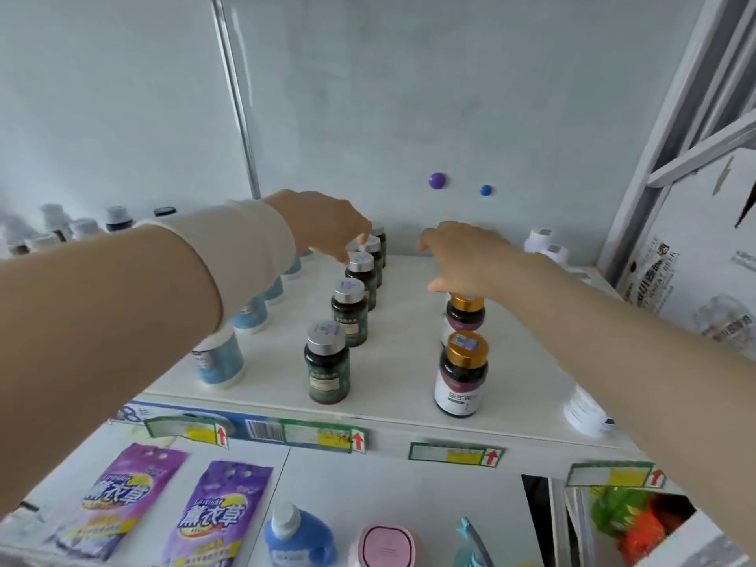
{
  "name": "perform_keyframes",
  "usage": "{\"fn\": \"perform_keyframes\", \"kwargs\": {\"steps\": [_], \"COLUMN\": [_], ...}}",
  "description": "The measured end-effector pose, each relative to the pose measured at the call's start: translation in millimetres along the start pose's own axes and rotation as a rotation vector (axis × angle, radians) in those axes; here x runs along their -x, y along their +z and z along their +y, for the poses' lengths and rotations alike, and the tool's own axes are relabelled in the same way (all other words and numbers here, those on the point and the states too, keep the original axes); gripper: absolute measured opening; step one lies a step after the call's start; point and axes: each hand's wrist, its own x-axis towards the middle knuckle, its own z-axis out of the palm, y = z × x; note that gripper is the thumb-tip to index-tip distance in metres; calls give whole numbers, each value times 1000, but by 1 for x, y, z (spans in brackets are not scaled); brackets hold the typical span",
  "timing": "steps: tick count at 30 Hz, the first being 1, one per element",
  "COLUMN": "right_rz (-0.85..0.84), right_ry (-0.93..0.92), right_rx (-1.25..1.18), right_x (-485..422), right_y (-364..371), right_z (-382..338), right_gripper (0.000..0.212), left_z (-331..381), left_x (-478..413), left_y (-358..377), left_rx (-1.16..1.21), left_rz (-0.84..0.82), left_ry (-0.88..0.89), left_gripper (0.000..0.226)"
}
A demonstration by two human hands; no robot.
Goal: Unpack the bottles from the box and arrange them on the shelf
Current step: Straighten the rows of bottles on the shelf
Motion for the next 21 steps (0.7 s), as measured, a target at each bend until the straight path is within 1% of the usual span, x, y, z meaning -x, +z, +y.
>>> {"fn": "perform_keyframes", "kwargs": {"steps": [3,6,8,11,13,15,16,21], "right_rz": [-17,-75,-97,-96,-92,-78,-64,-22], "right_ry": [-29,-2,49,138,206,276,299,341], "right_rx": [-92,-185,-293,-447,-555,-665,-708,-804], "right_x": [-11,-24,-31,-36,-37,-38,-39,-42], "right_y": [5,16,24,37,49,61,67,85], "right_z": [-33,-59,-70,-78,-80,-81,-81,-84], "right_gripper": [55,60,61,60,68,79,81,71], "left_z": [-23,-38,-41,-38,-35,-31,-29,-23], "left_x": [-5,-17,-26,-39,-48,-55,-58,-64], "left_y": [15,32,42,57,65,71,74,81], "left_rx": [13,100,213,425,533,600,621,654], "left_rz": [8,28,63,73,62,56,51,58], "left_ry": [31,78,91,119,127,145,155,165], "left_gripper": [45,50,54,58,61,61,60,55]}}
